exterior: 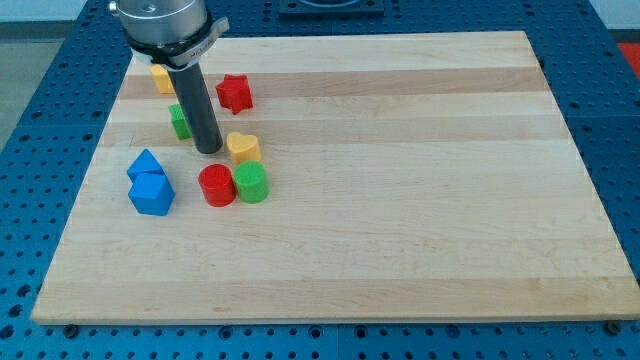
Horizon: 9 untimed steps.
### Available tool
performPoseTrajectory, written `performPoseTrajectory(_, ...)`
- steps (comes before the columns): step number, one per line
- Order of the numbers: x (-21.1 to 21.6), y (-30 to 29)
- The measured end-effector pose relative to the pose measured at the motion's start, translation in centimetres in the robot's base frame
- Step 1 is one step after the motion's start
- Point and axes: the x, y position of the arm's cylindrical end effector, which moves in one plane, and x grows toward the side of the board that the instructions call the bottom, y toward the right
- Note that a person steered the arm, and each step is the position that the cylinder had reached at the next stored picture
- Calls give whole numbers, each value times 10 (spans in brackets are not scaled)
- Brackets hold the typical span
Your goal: Move the red star to the center of the board
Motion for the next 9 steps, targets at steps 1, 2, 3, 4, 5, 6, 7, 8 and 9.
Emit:
performPoseTrajectory(1, 0, -1)
performPoseTrajectory(2, 0, -1)
performPoseTrajectory(3, -29, -2)
performPoseTrajectory(4, -53, -4)
performPoseTrajectory(5, -53, -14)
performPoseTrajectory(6, -68, -29)
performPoseTrajectory(7, -95, -12)
performPoseTrajectory(8, -95, -1)
performPoseTrajectory(9, -95, 31)
